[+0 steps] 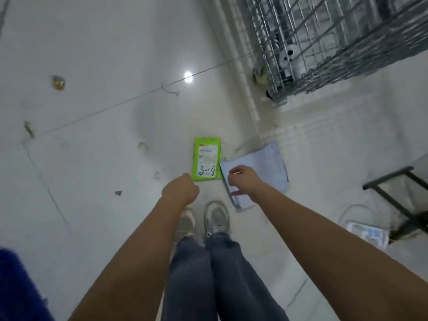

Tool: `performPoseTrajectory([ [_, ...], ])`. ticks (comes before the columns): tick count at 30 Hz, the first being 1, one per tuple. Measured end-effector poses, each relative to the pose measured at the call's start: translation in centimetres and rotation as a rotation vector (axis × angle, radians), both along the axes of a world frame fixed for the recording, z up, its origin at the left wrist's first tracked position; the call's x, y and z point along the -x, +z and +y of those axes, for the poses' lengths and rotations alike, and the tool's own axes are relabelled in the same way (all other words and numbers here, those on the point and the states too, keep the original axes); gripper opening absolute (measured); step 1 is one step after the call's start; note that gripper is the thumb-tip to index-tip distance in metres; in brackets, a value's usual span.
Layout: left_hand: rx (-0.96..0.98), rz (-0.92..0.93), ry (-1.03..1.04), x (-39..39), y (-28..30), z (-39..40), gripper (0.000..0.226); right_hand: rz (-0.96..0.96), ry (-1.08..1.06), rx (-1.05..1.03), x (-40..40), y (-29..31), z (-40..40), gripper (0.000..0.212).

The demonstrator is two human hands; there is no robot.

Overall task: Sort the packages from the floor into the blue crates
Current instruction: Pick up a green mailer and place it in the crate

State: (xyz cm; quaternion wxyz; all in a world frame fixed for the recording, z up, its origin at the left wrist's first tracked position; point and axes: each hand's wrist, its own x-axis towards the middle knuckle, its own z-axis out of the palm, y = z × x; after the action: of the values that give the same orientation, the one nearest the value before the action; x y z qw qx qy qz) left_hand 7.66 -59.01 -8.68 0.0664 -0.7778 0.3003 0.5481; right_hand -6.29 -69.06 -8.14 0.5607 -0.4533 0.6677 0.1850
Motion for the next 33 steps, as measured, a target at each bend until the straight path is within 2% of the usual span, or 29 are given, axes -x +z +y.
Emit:
performPoseTrajectory([
  [3, 0.036, 0.047, 0.202, -0.6, -6.7, -1.7, 0.039, 0.000, -0.092, 0.012, -1.1, -7.0, -1.7, 0.044],
  [7, 0.032, 0.139, 0.521, -1.1, -14.8, -3.1, 0.053, 0.070, 0.031, 0.151, -1.9, -15.4, -3.2, 0.055],
  [8, 0.044, 0.142, 0.538, -1.1, -16.4, -3.4, 0.059, 0.086, 0.098, 0.172, -2.0, -17.2, -3.6, 0.054],
  [11, 0.093, 0.135, 0.569, -0.8, -20.2, -4.3, 0.068, 0.130, 0.362, 0.146, -2.2, -21.2, -4.8, 0.029],
  [12, 0.103, 0.138, 0.608, -0.6, -21.1, -4.6, 0.068, 0.145, 0.457, 0.131, -2.3, -22.0, -5.1, 0.030],
  [14, 0.129, 0.163, 0.679, -0.4, -22.4, -5.3, 0.059, 0.192, 0.613, 0.151, -2.5, -23.4, -5.8, 0.032],
  [16, 0.148, 0.224, 0.722, -0.2, -23.0, -5.6, 0.041, 0.215, 0.643, 0.179, -2.5, -24.4, -6.2, 0.035],
  [19, 0.165, 0.298, 0.795, 0.1, -22.8, -5.7, 0.033, 0.122, 0.493, 0.162, -2.5, -24.8, -6.0, 0.030],
  [22, 0.205, 0.319, 0.842, -0.3, -21.2, -5.8, 0.031, 0.019, 0.451, 0.156, -3.0, -23.2, -5.7, 0.051],
  [24, 0.239, 0.311, 0.880, -0.8, -19.8, -5.6, 0.031, -0.050, 0.449, 0.182, -3.5, -21.5, -5.6, 0.054],
  [29, 0.342, 0.264, 0.981, -2.5, -14.0, -4.8, 0.028, -0.179, 0.369, 0.257, -5.5, -14.7, -5.1, 0.044],
  [33, 0.406, 0.273, 1.053, -4.6, -7.4, -3.4, 0.025, -0.313, 0.282, 0.062, -7.2, -7.4, -4.8, 0.029],
])
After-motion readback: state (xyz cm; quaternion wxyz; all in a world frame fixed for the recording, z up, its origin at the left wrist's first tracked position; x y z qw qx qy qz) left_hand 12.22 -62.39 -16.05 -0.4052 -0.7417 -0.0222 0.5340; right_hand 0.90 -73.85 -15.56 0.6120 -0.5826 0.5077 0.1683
